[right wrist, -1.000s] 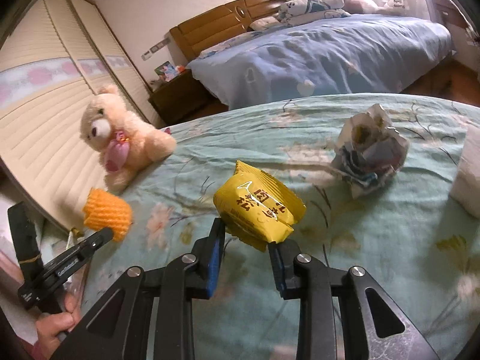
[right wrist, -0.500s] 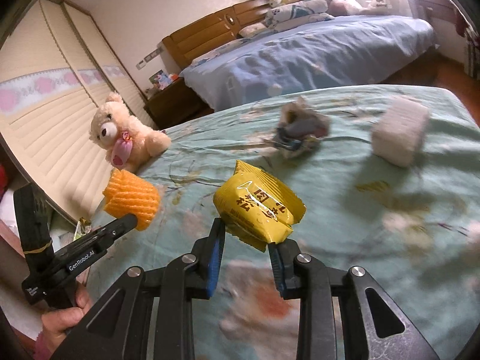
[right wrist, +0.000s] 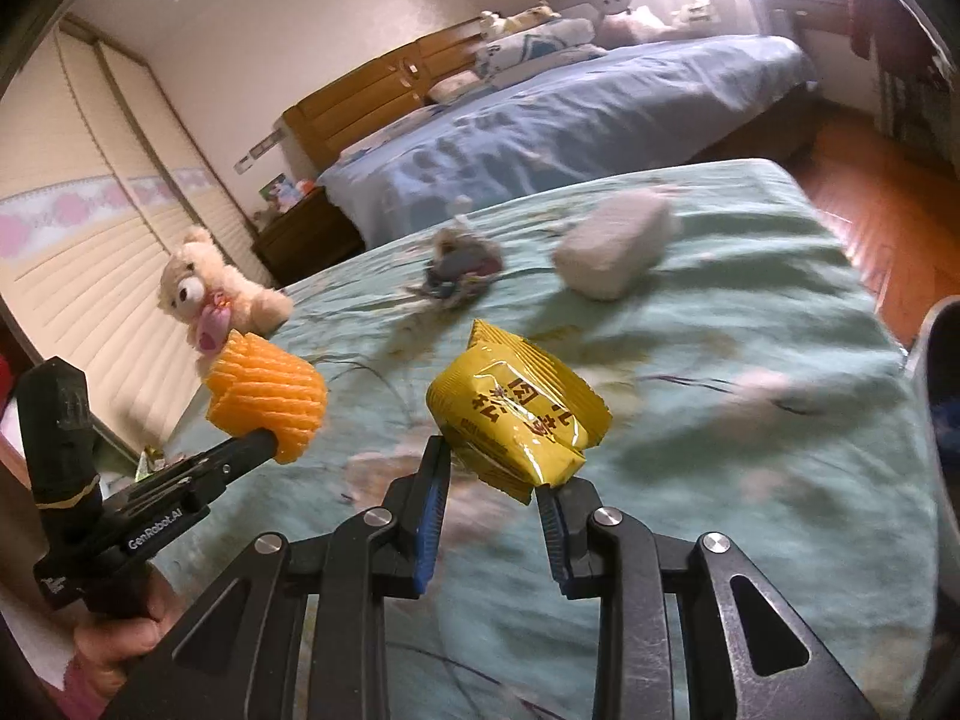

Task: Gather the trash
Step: 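Carry the orange sleeve and yellow snack bag over the black bin with both tools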

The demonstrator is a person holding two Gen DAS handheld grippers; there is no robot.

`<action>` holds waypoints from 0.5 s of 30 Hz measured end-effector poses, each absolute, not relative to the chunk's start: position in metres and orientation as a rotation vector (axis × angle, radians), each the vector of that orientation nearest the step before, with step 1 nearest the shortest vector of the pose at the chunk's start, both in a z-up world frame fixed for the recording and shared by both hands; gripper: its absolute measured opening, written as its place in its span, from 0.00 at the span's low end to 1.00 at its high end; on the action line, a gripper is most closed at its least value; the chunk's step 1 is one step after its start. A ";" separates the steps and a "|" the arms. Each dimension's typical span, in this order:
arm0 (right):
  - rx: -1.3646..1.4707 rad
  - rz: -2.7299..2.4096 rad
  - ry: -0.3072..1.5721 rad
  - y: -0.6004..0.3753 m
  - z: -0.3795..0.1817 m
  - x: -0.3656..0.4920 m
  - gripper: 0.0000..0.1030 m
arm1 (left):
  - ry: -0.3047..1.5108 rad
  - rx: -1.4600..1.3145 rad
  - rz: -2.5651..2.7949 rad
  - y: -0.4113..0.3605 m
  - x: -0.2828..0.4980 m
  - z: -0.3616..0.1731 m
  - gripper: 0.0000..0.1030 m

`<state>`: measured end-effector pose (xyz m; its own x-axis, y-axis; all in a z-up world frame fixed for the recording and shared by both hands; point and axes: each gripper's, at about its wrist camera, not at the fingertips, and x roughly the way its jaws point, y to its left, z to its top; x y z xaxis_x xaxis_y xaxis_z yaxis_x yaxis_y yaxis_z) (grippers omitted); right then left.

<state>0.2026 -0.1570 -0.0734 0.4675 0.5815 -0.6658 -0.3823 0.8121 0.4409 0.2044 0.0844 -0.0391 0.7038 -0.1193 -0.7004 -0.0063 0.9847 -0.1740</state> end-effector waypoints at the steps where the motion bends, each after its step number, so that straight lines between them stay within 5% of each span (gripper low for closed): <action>1: 0.247 0.587 0.907 -0.164 -0.074 0.201 0.28 | 0.788 -0.164 -0.069 0.081 0.204 -0.039 0.14; 15: 0.259 0.474 0.868 -0.232 -0.068 0.193 0.28 | 0.799 -0.103 -0.196 0.021 0.209 -0.036 0.14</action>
<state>0.1931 -0.2324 -0.0680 0.5520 0.4987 -0.6682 -0.2930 0.8663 0.4045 0.2089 0.0209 -0.0359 0.6803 -0.2133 -0.7012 0.1360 0.9768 -0.1653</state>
